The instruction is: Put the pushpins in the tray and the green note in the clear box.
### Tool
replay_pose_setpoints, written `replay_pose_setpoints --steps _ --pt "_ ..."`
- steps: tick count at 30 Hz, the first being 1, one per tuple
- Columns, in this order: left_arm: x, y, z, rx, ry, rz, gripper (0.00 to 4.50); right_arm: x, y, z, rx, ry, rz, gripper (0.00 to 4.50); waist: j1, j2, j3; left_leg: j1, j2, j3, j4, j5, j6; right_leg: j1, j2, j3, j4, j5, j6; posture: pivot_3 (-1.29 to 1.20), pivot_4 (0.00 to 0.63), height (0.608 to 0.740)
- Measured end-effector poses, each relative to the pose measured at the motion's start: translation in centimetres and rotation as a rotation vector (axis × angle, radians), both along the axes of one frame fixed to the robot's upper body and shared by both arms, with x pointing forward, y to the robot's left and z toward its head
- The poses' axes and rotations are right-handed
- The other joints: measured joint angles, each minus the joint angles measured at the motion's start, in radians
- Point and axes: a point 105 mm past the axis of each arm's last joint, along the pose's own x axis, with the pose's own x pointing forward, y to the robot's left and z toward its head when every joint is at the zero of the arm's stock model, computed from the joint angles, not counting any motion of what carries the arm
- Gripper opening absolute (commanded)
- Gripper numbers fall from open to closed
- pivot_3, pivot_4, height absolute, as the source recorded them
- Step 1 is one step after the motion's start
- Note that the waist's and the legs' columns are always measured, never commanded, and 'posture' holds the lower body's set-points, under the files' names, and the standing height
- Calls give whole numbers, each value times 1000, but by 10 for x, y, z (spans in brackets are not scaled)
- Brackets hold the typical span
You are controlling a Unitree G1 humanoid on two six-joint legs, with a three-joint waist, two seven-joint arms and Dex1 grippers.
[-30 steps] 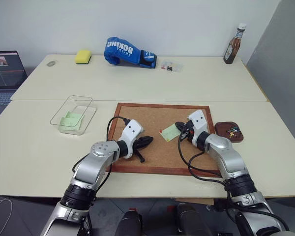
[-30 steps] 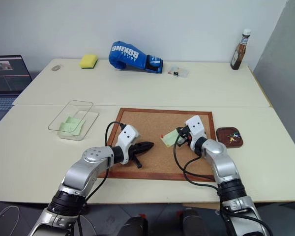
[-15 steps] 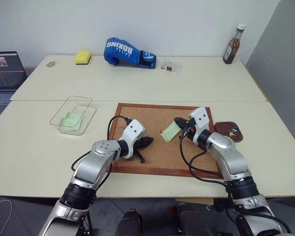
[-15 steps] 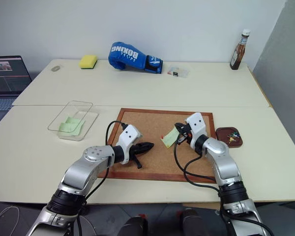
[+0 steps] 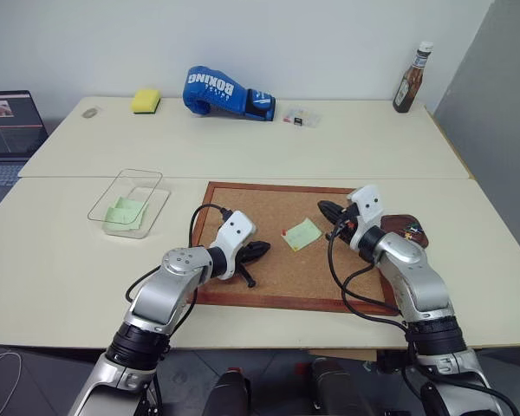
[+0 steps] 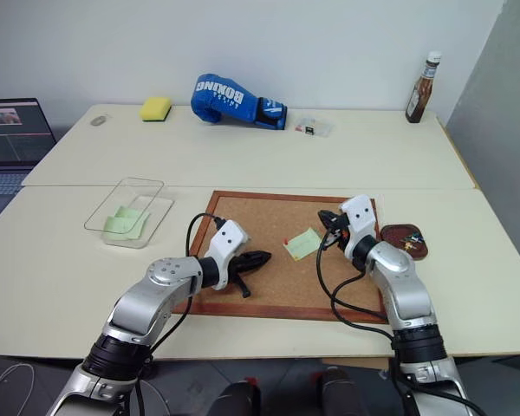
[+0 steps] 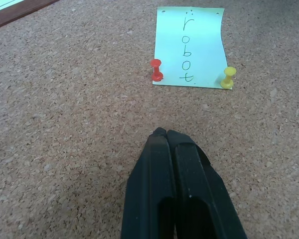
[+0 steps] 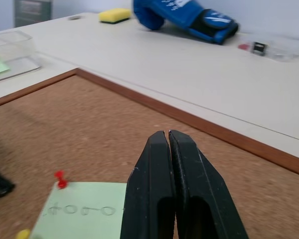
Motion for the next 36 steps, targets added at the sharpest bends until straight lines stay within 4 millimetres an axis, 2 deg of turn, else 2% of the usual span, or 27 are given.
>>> replay_pose_setpoints --steps 3,6,9,11,20,29,36 --pt "-1 0 -1 1 3 -1 0 5 -40 1 -24 14 -173 16 2 0 0 0 0 0 -1 0 0 0 0 0 -1 0 0 0 150 740" --pt "-2 0 -1 1 3 -2 0 1 -84 -9 -54 62 -344 16 2 0 0 0 0 1 -3 0 0 0 -1 0 -1 -1 0 0 150 740" --pt "-2 1 -2 5 3 4 0 -4 -112 -17 -55 110 -454 16 0 1 -1 1 0 1 -4 0 0 0 -1 0 -1 -2 -1 0 150 740" --pt "-2 2 -2 6 2 9 0 -6 -116 -17 -46 123 -473 16 -1 1 -1 1 0 1 -4 0 0 0 -1 0 -1 -2 -1 0 150 740" --pt "-1 1 -1 4 1 1 0 -5 -112 -20 -29 155 -459 16 -1 1 -1 1 0 1 -4 0 0 0 -1 0 -1 -2 -1 0 150 740" --pt "-3 2 -2 8 0 5 0 -11 -112 -36 -53 230 -445 1807 -1 1 -1 1 0 1 -4 0 0 0 -1 0 -1 -2 0 0 150 740" --pt "-2 2 -2 9 -2 8 0 -11 -112 -36 -55 228 -445 3152 -1 1 -1 1 0 1 -4 0 0 0 -1 0 -1 -2 0 0 150 740"
